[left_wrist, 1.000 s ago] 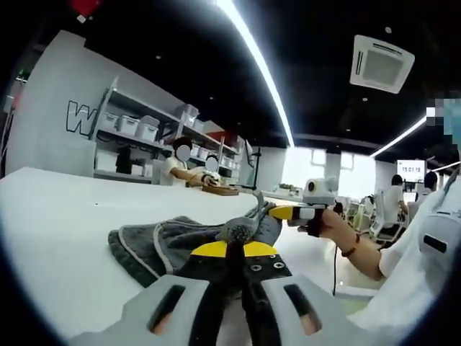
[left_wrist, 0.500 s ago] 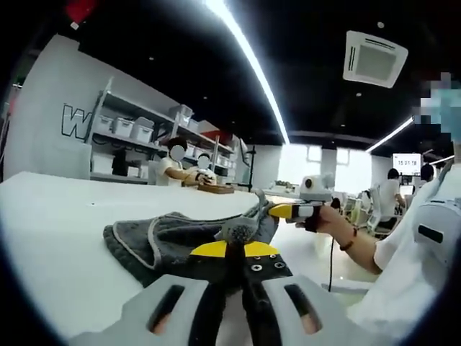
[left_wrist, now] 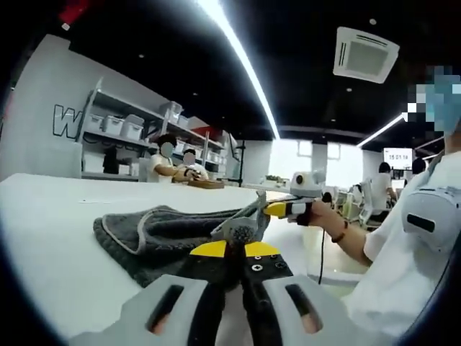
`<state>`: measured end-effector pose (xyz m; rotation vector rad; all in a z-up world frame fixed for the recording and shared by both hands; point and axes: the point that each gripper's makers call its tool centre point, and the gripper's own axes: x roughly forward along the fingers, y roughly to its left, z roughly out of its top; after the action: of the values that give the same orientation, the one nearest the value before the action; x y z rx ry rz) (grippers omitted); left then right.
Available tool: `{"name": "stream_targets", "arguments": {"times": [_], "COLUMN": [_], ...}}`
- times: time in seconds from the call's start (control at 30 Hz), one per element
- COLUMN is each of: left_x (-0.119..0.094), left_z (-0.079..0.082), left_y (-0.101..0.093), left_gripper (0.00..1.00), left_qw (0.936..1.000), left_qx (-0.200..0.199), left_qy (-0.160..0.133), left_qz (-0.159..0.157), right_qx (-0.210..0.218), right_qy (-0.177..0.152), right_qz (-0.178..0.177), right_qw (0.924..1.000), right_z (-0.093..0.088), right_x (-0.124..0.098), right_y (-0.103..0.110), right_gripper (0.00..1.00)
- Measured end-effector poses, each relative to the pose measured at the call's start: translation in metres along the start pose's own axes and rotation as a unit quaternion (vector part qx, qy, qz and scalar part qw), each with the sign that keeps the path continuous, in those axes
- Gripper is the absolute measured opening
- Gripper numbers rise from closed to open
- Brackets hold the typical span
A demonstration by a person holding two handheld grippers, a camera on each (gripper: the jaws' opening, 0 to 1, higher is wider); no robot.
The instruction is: Open the folded towel by lifting each exposed corner and separating the folded layers until the towel lies flat within the target outline without major curled edges
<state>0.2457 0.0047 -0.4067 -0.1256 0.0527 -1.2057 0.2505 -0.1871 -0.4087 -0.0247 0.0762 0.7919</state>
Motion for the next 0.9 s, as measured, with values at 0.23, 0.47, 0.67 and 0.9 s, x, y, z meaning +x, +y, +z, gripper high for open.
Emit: {"name": "stream_targets", "arguments": {"times": [0.23, 0.47, 0.67, 0.9], "left_x": [-0.004, -0.009, -0.011, -0.017], "left_z": [-0.008, -0.019, -0.024, -0.026], "left_y": [-0.005, -0.012, -0.017, -0.024], "left_gripper": [0.04, 0.04, 0.05, 0.07], "left_qw": [0.9999, 0.9994, 0.9987, 0.9979], "left_qx": [-0.002, 0.009, 0.011, 0.014], "left_qy": [0.009, 0.031, 0.047, 0.057], "left_qz": [-0.005, -0.012, -0.019, -0.027], "right_qx": [-0.017, -0.022, -0.028, -0.033], "right_qy": [0.014, 0.027, 0.04, 0.044], "right_qz": [0.011, 0.026, 0.044, 0.049], "right_qw": [0.9997, 0.9991, 0.9978, 0.9972], "right_z": [-0.005, -0.016, -0.021, -0.025], "right_x": [-0.004, -0.007, -0.012, -0.016], "right_y": [0.007, 0.016, 0.022, 0.026], "right_gripper": [0.04, 0.04, 0.05, 0.05]}}
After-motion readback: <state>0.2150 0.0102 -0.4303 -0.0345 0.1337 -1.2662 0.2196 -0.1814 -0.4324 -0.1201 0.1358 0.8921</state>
